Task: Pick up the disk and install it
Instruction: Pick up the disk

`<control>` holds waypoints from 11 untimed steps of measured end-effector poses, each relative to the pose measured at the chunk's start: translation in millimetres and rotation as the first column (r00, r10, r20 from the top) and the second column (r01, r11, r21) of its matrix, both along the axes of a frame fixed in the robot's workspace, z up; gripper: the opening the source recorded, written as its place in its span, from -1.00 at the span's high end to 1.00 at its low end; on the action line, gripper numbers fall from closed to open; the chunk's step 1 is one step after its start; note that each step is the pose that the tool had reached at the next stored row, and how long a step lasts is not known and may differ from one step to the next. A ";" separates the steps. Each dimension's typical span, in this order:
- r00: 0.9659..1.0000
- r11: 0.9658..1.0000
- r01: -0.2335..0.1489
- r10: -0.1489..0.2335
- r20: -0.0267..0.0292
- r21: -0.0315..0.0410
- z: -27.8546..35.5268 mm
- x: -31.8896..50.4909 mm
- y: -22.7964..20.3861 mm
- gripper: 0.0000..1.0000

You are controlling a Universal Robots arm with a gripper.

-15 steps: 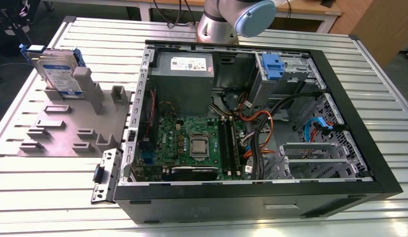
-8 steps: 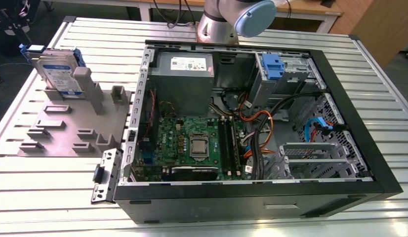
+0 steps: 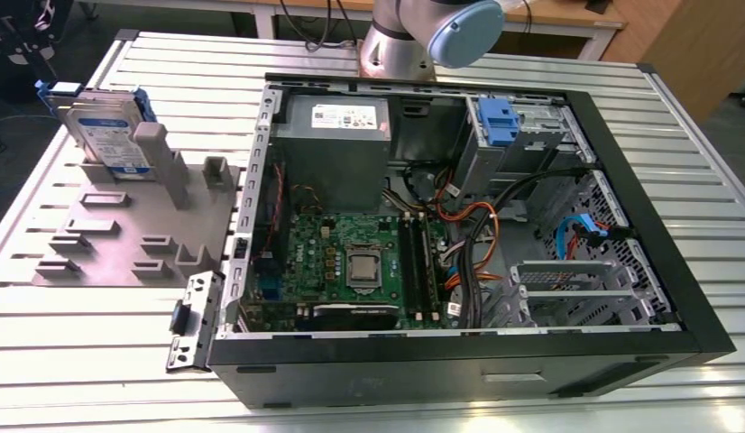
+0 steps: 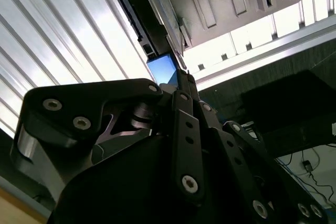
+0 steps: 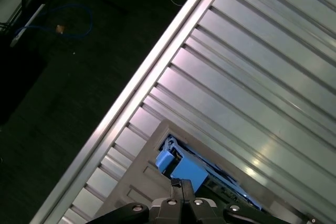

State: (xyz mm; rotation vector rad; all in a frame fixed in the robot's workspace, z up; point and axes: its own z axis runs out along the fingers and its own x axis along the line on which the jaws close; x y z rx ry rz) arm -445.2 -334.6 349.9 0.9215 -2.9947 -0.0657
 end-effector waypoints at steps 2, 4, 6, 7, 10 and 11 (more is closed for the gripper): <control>1.000 1.000 -0.004 0.004 0.000 0.000 0.0 0.0 0.0 0.79; 1.000 1.000 -0.008 0.008 0.000 0.000 0.0 0.0 0.0 0.79; 1.000 1.000 -0.012 0.012 0.000 0.000 0.0 0.0 0.0 0.79; 1.000 1.000 -0.013 0.013 0.000 0.000 0.0 0.0 0.0 0.79; 1.000 1.000 -0.013 0.013 0.000 0.000 0.0 0.0 0.0 0.79; 1.000 1.000 -0.013 0.013 0.000 0.000 0.0 0.0 0.0 0.79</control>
